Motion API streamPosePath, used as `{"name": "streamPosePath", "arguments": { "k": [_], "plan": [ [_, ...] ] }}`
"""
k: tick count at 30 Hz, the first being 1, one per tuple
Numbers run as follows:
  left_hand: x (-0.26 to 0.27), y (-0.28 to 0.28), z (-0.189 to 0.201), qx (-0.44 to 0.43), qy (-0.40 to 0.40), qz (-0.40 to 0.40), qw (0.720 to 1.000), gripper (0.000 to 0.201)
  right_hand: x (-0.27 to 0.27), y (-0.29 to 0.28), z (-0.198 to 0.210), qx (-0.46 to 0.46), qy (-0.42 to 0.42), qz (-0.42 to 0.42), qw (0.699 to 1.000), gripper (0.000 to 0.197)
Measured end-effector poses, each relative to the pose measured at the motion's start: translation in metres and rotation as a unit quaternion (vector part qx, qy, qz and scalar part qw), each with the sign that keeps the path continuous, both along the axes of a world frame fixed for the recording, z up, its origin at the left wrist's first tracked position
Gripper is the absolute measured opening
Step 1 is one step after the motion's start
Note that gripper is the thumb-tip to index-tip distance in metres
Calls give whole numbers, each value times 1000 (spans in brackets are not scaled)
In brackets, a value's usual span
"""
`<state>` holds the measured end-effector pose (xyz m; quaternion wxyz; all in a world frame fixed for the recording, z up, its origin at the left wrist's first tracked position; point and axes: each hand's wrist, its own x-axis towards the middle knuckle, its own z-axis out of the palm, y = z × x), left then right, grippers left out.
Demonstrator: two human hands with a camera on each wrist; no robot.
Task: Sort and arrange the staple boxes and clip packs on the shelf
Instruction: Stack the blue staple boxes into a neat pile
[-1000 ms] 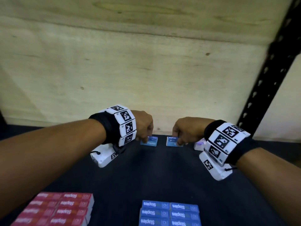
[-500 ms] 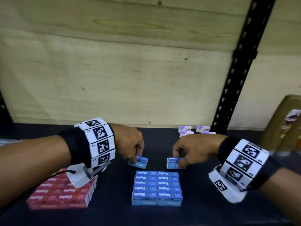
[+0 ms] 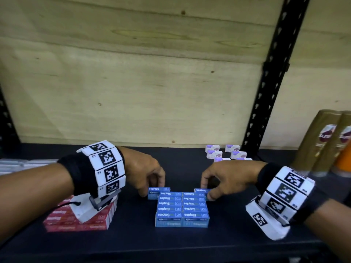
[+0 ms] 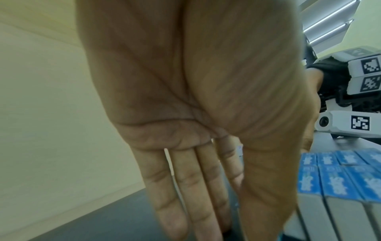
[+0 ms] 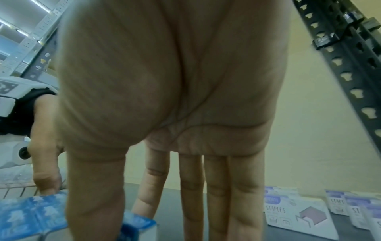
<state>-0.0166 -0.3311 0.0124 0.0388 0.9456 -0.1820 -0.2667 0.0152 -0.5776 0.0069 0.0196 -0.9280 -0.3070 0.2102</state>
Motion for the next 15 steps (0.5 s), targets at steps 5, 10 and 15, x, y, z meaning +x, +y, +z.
{"name": "streamPosePath", "arguments": {
  "k": [5, 10, 15],
  "plan": [
    [1, 8, -2, -29, 6, -10, 1000, 47, 6, -7, 4, -3, 34, 7, 999, 35],
    [3, 12, -4, -29, 6, -22, 999, 45, 18, -6, 3, -1, 82, 16, 997, 45],
    [3, 9, -4, -5, 1, -35, 999, 41, 24, -6, 0, 12, 97, 7, 995, 46]
  ]
}}
